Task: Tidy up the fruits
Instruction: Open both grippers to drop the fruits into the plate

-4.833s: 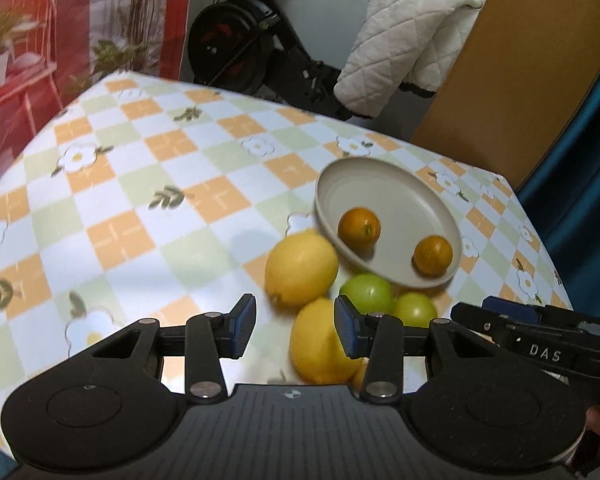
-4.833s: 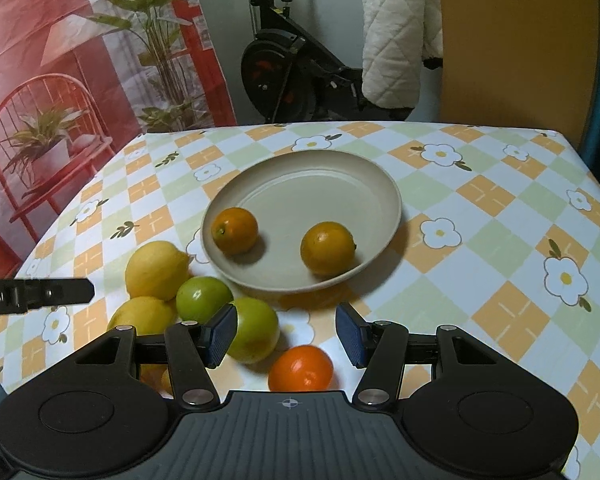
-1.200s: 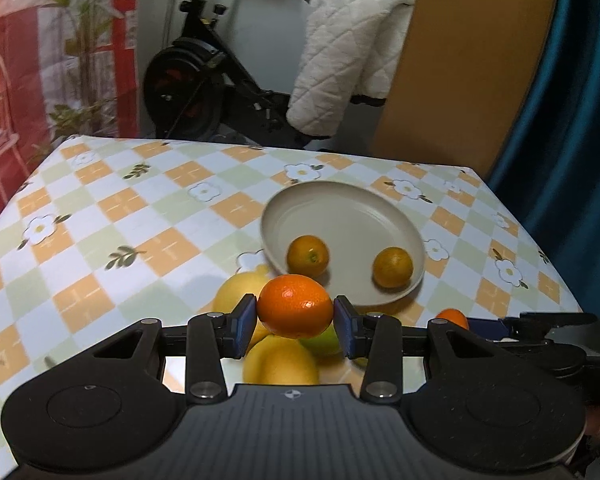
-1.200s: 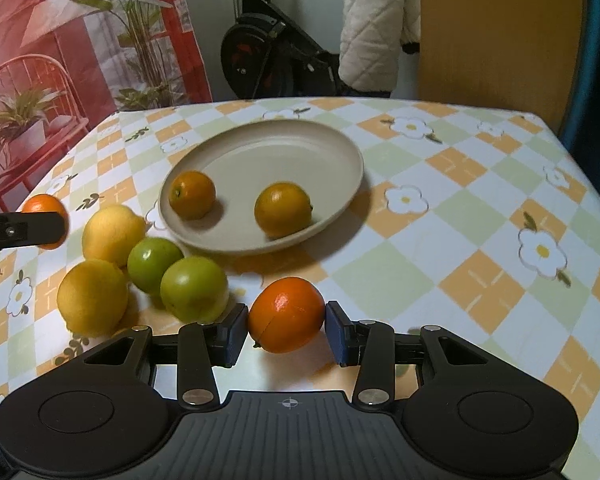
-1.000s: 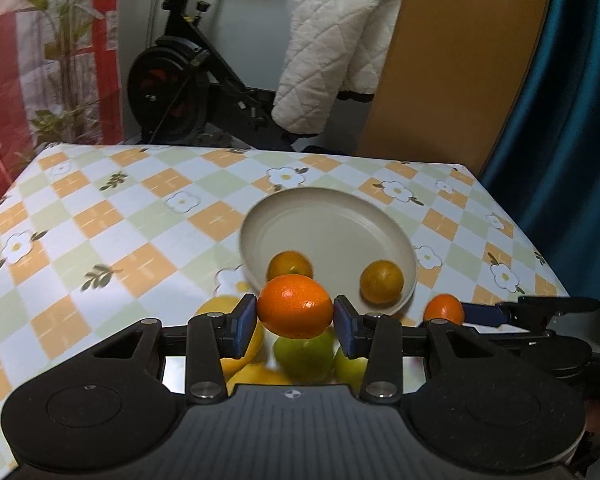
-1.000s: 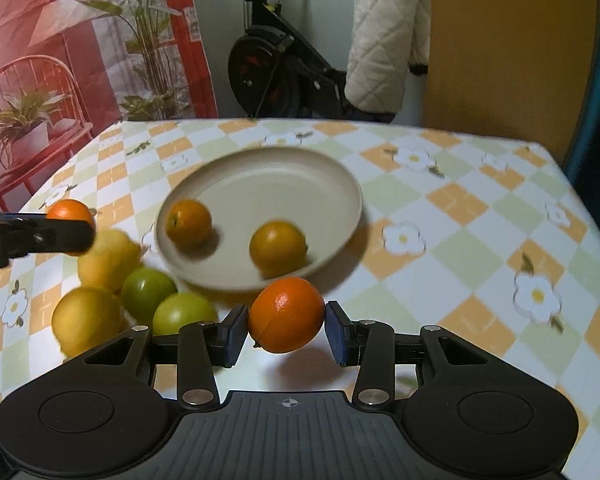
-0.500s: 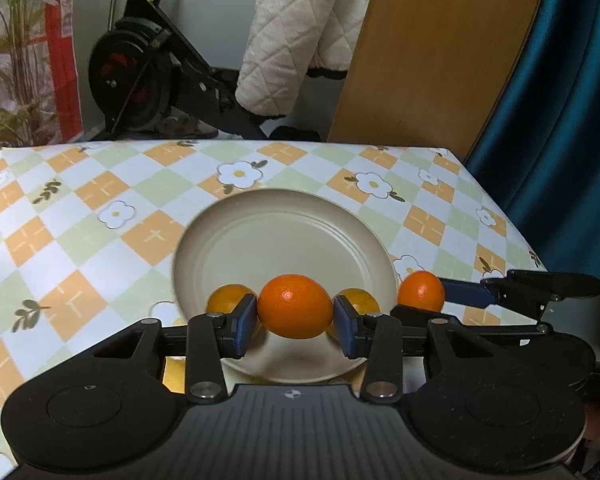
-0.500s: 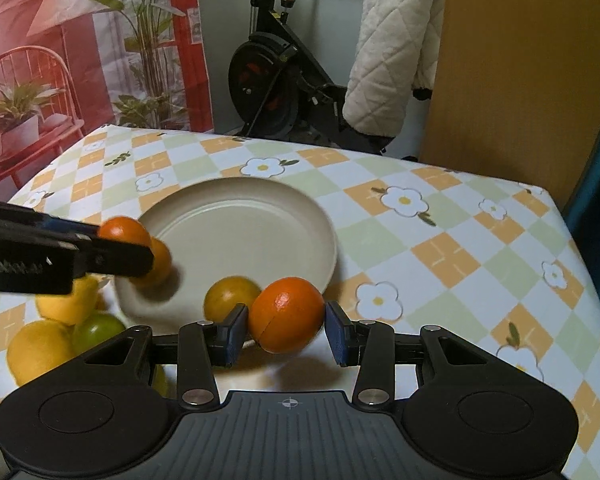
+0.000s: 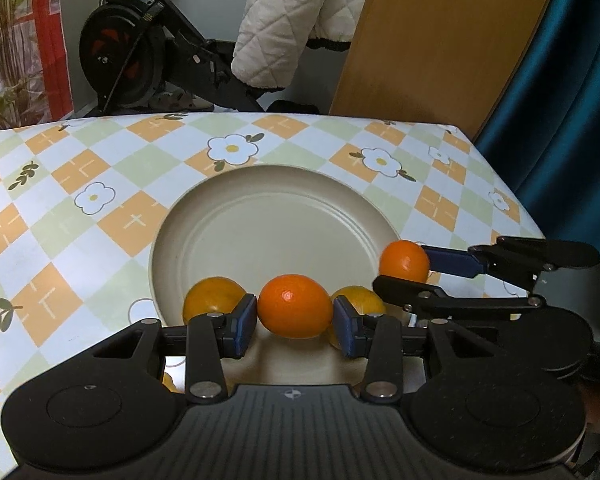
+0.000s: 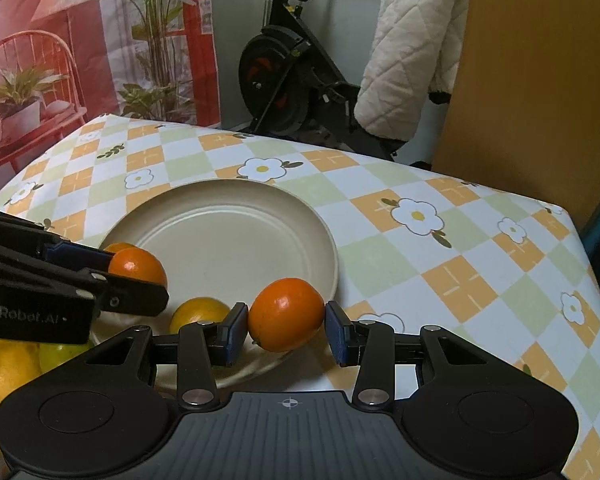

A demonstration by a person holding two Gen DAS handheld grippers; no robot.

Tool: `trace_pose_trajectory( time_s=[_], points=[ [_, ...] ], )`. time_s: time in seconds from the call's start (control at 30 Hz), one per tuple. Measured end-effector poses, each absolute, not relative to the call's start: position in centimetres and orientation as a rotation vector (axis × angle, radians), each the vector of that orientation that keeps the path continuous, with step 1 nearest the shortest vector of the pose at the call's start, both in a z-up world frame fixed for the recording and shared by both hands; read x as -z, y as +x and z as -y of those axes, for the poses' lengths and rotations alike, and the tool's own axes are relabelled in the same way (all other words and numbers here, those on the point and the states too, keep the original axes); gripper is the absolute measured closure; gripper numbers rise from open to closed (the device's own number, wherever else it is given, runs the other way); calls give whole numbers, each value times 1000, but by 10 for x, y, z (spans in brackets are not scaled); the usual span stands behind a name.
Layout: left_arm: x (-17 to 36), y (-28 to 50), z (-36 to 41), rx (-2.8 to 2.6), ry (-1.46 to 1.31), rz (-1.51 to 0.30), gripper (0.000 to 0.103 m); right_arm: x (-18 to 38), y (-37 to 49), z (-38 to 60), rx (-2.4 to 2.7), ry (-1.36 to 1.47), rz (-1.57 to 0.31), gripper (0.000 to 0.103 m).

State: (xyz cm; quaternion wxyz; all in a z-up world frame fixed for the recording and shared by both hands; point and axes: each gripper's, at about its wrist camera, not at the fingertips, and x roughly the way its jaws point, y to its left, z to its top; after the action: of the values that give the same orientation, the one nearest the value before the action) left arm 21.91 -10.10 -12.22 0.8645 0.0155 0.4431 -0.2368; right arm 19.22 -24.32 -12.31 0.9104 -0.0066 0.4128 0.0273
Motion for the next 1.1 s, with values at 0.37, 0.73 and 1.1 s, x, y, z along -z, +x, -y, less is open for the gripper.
trace_pose_trajectory(
  time_s=[0.37,0.73,1.1],
  points=[
    [134,233,101,477,22,-965,59,128,202,237,-72,-35,-858,72],
    [121,230,96,484,-31,-938,53,117,183,238,-44,3,-844,69],
    [90,197,77,505,-25,-867,53,107,143,239,-14,116,-826,68]
  ],
)
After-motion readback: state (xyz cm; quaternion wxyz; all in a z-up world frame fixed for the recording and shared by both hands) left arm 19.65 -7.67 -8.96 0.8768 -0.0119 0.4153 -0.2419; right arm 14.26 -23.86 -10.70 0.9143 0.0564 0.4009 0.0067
